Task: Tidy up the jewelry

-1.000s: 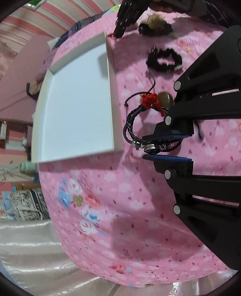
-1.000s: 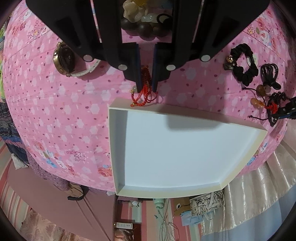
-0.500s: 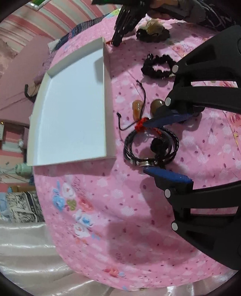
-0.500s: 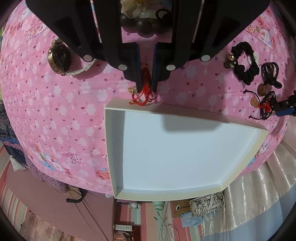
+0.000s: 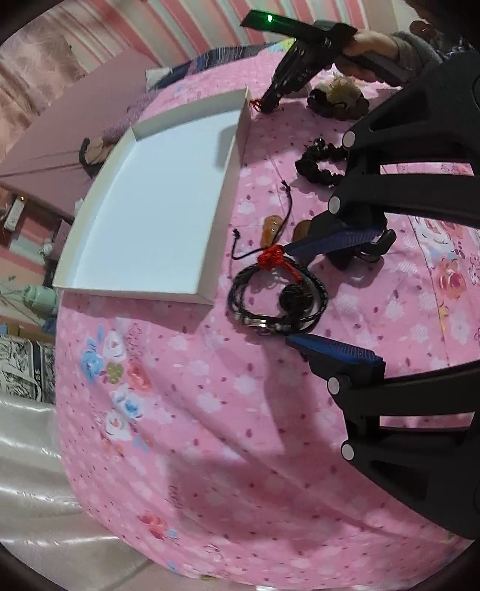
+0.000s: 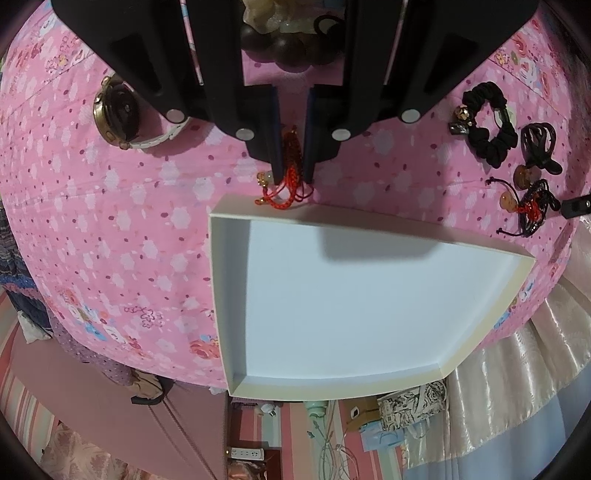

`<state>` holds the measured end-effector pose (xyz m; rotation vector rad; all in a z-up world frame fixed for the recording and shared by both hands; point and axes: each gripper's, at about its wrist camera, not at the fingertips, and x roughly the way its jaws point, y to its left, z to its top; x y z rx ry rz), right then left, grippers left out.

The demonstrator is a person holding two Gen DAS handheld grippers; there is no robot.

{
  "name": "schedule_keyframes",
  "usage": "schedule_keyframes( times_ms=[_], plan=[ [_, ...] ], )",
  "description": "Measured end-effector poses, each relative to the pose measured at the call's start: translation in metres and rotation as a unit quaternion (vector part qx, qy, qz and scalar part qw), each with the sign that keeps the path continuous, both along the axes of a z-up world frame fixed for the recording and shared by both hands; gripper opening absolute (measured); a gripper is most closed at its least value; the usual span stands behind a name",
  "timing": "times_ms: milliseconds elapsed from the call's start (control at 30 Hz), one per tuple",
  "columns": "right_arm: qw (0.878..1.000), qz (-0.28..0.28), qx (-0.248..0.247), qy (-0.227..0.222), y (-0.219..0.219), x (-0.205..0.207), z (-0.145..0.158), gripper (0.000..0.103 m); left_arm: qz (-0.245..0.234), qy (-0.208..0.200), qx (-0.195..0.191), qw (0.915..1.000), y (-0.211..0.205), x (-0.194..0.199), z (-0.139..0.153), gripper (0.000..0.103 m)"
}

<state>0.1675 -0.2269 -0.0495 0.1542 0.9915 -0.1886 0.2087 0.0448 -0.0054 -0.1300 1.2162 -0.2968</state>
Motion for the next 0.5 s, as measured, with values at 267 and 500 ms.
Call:
schedule_keyframes(
  times_ms=[267, 500],
  plan=[
    [1.000, -0.001, 0.002, -0.004, -0.001, -0.001, 0.000, 0.010, 0.019, 0.005, 0.034, 0.9992, -0.018, 0.011, -0.014, 0.022],
    [1.000, -0.001, 0.008, -0.006, -0.001, -0.003, -0.001, 0.010, 0.015, 0.012, 0.048, 0.9987, -0.023, 0.023, -0.019, 0.016]
  ],
)
